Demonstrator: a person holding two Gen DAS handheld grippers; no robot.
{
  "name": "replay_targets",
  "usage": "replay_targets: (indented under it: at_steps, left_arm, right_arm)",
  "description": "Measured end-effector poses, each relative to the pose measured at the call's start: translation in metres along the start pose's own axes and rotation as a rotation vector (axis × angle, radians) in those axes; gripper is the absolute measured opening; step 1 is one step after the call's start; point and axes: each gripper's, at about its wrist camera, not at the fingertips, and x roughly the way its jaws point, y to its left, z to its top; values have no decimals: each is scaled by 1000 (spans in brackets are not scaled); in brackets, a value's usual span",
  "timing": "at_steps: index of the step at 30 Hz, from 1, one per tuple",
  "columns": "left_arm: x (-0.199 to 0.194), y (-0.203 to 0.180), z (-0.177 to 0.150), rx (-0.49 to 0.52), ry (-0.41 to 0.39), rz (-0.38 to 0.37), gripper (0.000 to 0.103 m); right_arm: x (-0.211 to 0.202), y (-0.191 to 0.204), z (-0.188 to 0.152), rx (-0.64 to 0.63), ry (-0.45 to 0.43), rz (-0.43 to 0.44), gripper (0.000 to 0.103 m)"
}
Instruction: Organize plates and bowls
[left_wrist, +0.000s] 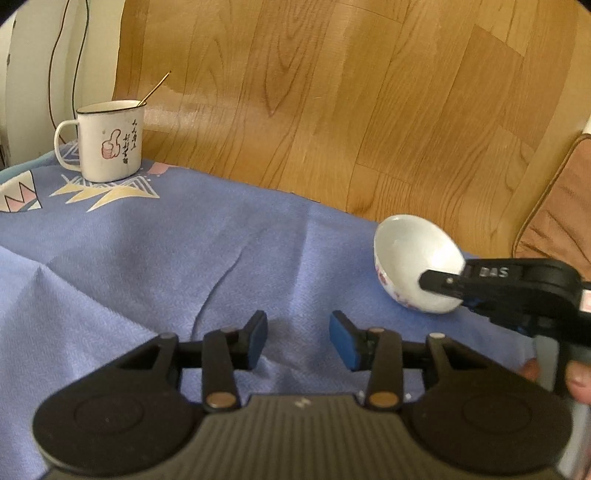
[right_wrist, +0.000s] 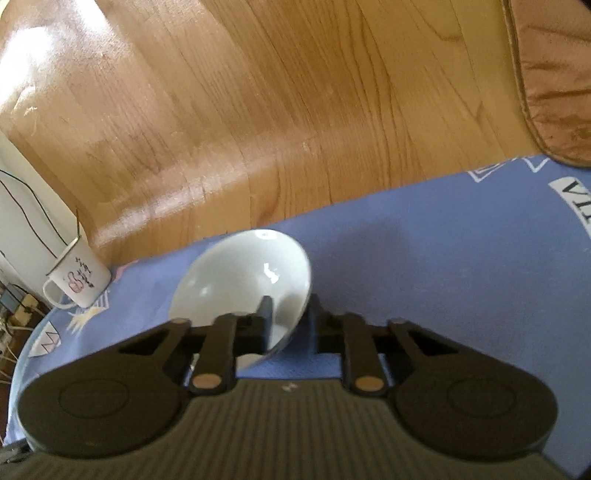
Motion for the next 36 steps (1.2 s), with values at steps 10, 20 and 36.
replay_targets:
  at_steps: [10,20,36]
  left_arm:
    - [-2,-2,-1,9,-5,21,44]
    - [-3,-3,-3,20,-10,33,46]
    - [-29,-6,-4,11,-101,-113,47]
  right_arm:
    - [-52,-11,-20,6,26,77,9]
    - [-93,-10,-55,8,96,168,13]
    - [-117,-13,-61,-72,-122,86,42]
